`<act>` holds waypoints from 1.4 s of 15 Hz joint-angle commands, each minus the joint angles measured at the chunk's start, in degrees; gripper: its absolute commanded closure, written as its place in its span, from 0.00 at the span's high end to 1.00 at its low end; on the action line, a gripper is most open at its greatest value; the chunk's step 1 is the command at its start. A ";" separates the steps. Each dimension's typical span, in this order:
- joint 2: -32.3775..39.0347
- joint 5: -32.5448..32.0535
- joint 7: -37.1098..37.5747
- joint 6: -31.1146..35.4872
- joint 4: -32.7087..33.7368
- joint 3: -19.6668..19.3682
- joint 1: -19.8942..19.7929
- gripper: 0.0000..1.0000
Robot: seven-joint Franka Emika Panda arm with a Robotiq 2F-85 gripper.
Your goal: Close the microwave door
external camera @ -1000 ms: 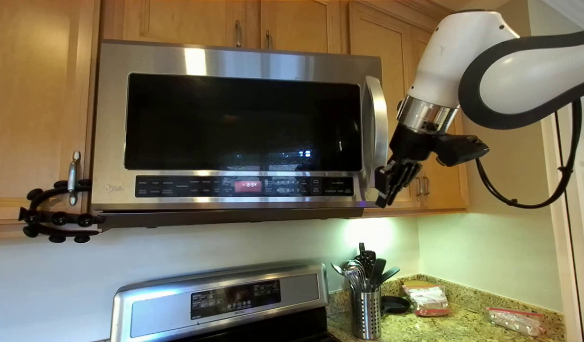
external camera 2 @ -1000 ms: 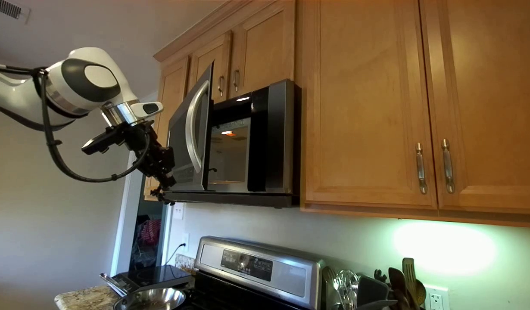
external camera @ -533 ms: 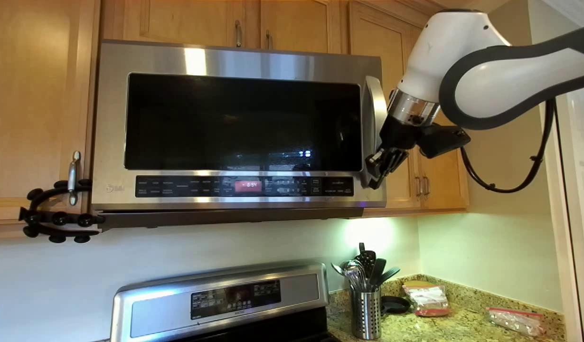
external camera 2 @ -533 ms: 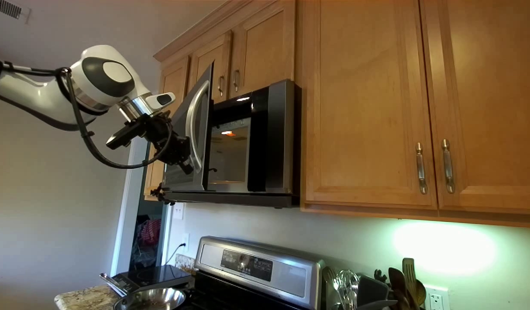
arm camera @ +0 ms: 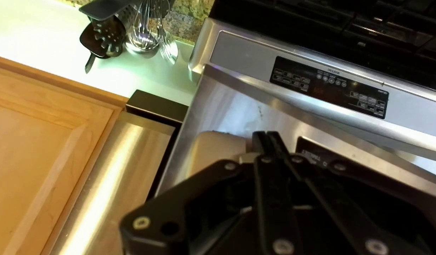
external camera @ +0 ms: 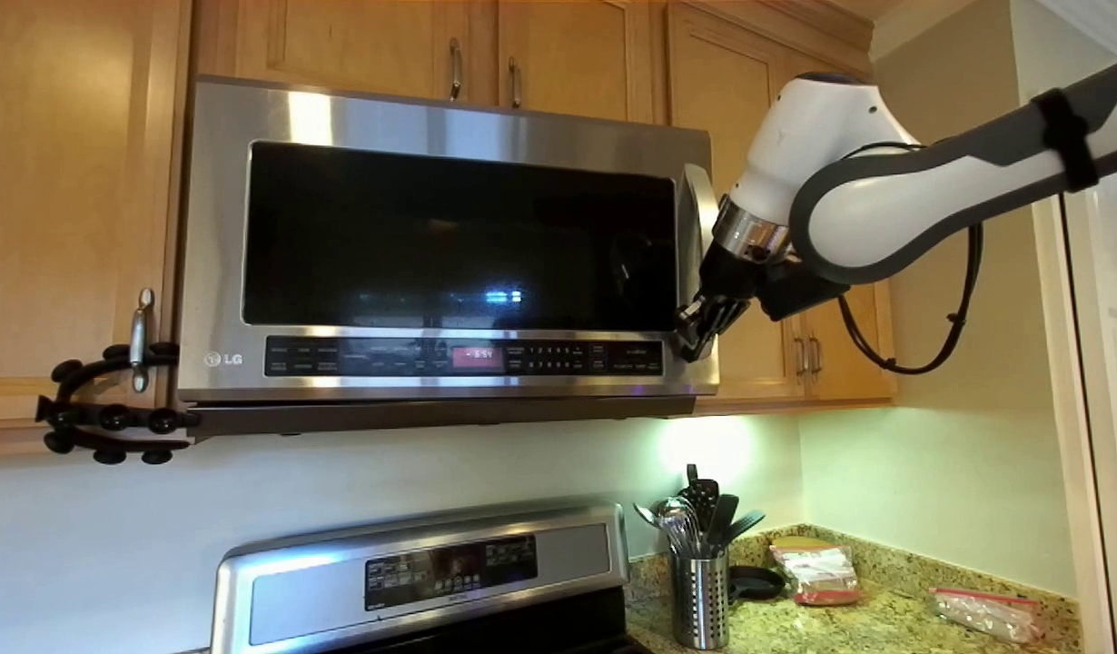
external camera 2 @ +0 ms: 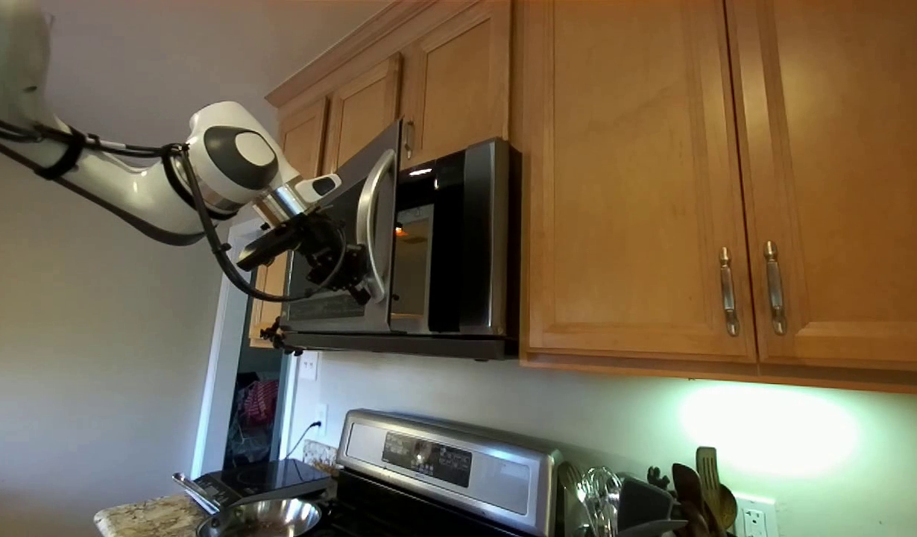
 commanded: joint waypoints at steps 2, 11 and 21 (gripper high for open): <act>7.33 -3.40 -1.15 2.68 6.05 -2.02 -2.12 0.03; 19.24 -3.25 -4.20 6.20 17.04 -8.39 -1.10 0.03; 28.36 9.19 -11.37 11.38 21.67 -14.99 1.89 0.03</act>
